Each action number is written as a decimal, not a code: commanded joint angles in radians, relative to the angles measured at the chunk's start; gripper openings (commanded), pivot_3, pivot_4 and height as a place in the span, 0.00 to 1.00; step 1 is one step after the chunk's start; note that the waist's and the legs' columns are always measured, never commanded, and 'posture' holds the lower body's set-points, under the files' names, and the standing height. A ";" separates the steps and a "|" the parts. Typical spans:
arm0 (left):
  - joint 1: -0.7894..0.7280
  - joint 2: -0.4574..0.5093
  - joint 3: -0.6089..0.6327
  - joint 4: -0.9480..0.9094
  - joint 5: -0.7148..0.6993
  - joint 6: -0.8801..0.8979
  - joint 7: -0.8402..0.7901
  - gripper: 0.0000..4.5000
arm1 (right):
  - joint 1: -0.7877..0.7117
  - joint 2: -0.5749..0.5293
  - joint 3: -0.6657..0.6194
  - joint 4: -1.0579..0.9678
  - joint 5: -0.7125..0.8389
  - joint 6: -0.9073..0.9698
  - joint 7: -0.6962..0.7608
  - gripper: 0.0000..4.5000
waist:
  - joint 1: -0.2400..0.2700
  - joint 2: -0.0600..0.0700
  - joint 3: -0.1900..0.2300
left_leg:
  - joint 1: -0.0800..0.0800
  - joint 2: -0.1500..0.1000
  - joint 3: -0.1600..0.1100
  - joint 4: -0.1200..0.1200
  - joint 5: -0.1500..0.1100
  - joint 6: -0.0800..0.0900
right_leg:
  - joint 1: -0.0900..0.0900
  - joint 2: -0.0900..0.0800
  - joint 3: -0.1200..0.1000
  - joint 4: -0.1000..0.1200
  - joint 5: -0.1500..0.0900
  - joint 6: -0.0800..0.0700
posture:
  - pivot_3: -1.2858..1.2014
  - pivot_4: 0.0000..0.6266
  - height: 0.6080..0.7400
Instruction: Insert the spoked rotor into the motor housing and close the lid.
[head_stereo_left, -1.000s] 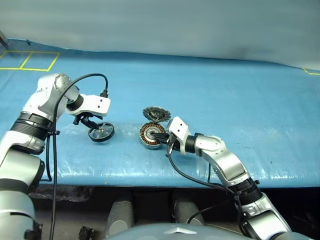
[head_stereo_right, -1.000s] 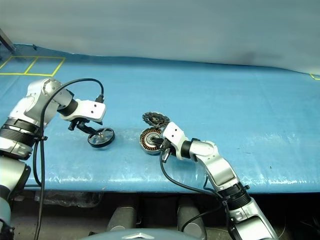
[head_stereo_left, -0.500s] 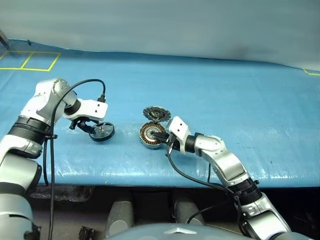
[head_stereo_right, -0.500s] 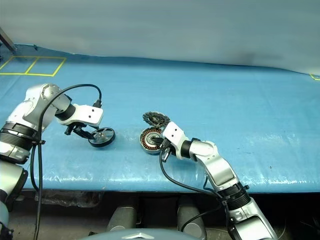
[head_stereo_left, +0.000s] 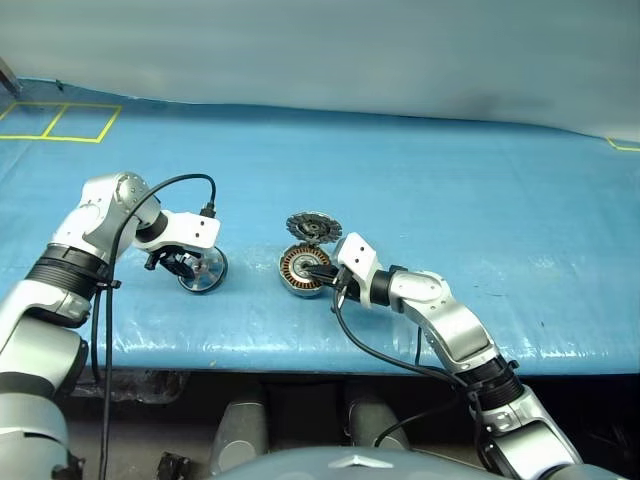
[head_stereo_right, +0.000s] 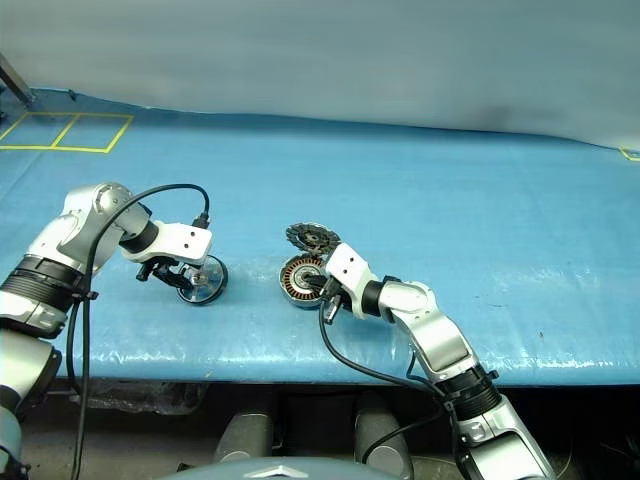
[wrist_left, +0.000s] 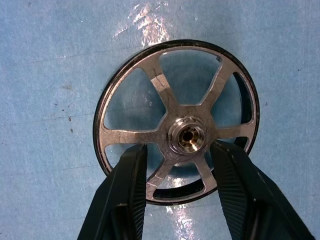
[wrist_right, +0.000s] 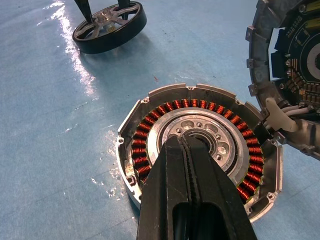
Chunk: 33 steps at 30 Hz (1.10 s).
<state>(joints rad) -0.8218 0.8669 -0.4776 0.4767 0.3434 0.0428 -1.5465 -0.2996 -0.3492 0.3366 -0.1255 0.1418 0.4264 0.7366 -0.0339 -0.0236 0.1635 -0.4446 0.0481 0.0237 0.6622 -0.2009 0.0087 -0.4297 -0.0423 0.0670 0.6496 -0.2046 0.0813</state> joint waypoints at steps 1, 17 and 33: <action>0.000 0.008 0.018 -0.019 0.000 0.005 0.005 0.47 | -0.007 0.002 -0.016 -0.034 0.010 -0.001 -0.001 0.00 | 0.000 0.000 0.000 | 0.000 0.000 0.000 0.000 0.000 0.000 | 0.000 0.000 0.000 0.000 0.000 0.000 | 0.52 0.24 1.00; 0.015 -0.007 0.109 0.021 -0.113 -0.036 0.035 0.28 | 0.014 0.005 -0.060 -0.037 0.025 -0.006 -0.029 0.00 | 0.004 0.000 0.000 | 0.001 0.000 0.000 0.001 0.000 0.000 | 0.001 0.000 0.000 0.002 0.000 0.000 | 0.52 0.24 1.00; 0.077 -0.054 0.229 -0.045 -0.391 0.137 -0.031 0.28 | 0.110 0.005 -0.179 -0.077 0.072 -0.014 -0.101 0.00 | 0.006 0.000 0.000 | 0.001 0.000 0.000 0.001 0.000 0.000 | 0.001 0.000 0.000 0.002 0.000 0.000 | 0.52 0.24 1.00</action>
<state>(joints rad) -0.7266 0.8181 -0.2798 0.4693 -0.0172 0.1556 -1.5682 -0.1970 -0.3437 0.1809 -0.1660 0.2042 0.4251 0.6424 -0.0278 -0.0236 0.1633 -0.4438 0.0480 0.0236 0.6638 -0.2006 0.0091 -0.4290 -0.0422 0.0670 0.6517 -0.2046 0.0813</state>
